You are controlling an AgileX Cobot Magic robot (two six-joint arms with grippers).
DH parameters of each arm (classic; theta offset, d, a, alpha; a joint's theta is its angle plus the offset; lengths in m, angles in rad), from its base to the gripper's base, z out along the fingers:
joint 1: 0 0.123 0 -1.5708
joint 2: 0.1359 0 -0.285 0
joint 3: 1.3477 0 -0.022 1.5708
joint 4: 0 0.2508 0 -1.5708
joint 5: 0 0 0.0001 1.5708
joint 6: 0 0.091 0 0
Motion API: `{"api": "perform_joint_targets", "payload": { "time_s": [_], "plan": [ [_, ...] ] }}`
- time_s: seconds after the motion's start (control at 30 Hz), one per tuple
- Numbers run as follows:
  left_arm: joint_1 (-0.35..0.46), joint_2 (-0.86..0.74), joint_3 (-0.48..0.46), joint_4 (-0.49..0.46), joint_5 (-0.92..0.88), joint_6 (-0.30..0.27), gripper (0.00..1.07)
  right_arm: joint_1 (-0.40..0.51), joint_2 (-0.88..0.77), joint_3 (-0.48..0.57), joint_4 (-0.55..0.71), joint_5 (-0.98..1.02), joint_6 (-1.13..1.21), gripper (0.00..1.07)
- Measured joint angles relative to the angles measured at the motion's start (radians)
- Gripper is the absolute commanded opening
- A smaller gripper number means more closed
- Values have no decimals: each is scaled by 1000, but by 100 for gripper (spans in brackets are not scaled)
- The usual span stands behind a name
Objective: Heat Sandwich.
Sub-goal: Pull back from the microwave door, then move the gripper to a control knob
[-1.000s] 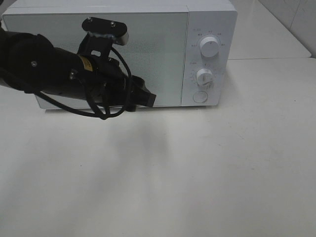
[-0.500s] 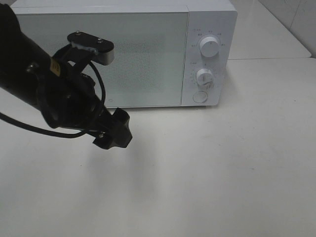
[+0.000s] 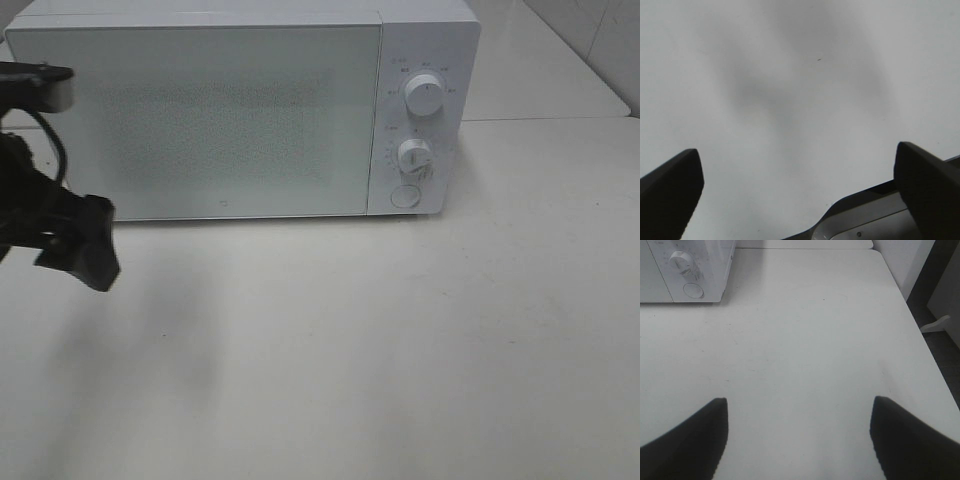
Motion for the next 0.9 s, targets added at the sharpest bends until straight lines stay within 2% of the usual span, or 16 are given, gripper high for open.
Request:
{"api": "perform_joint_targets", "payload": {
  "time_s": [0.07,0.1,0.13,0.2,0.23,0.3,0.4,0.53,0.77,0.9],
  "plan": [
    [59,-19,0,1,32,2,99,0,0,0,0,0,0,75],
    [59,-19,0,1,32,2,99,0,0,0,0,0,0,75],
    [120,-43,0,4,62,4,99,0,0,0,0,0,0,75],
    [172,-67,0,4,87,9,99,0,0,0,0,0,0,75],
    [172,-67,0,4,87,9,99,0,0,0,0,0,0,75],
    [250,-107,0,5,118,13,99,0,0,0,0,0,0,75],
    [294,-134,0,6,137,18,99,0,0,0,0,0,0,75],
    [419,-218,0,8,215,45,99,0,0,0,0,0,0,75],
    [442,-336,0,9,233,57,99,0,0,0,0,0,0,75],
    [442,-437,33,9,225,93,99,0,0,0,0,0,0,75]
  ]
}}
